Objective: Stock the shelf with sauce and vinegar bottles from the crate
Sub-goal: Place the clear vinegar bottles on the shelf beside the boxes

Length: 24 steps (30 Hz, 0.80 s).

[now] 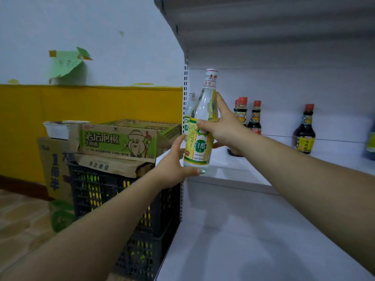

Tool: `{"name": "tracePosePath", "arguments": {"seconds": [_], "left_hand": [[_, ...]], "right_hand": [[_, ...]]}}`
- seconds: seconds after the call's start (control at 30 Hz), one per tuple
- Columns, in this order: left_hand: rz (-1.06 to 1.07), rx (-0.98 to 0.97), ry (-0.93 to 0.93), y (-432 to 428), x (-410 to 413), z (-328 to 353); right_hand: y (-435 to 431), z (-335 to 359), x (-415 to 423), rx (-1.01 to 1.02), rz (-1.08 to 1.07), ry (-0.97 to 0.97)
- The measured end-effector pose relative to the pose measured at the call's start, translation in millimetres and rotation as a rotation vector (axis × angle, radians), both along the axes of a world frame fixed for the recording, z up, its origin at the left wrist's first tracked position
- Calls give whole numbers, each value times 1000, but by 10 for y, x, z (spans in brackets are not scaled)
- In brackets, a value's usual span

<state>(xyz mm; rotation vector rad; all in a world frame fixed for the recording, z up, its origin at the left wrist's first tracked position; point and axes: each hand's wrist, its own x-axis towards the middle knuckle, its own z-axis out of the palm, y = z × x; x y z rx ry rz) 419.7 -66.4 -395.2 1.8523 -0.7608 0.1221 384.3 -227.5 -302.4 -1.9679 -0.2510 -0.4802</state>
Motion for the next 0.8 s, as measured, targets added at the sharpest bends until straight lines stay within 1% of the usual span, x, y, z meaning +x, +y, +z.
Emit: {"name": "tracePosePath", "arguments": {"seconds": [0.1,0.2,0.27,0.33,0.4,0.47,0.63,0.8], "left_hand": [[139,310,-27,88,434,44],[276,616,-83,79,775,44],[291,807,-109,0,934,40],[282,947,-139,-61,1067,26],[268,1007,-157,-77,1196,18],[257,1022,-159,-75,1304,10],[229,978,-142,-70,1400,-36],[243,974,-175,-61,1383,-65]], "right_hand": [[-49,-35,352,-18,-66,-17],[-139,-91,665,-2,-94,5],[-210,-91,848,3,-112,20],[-271,-69,1027,-3,-120,38],[-311,-56,1200,-24,-120,52],[-344,-69,1365,-38,-122,55],[-379,-118,1737,-20,-155,42],[-397,-285,2040,-106,-265,0]]}}
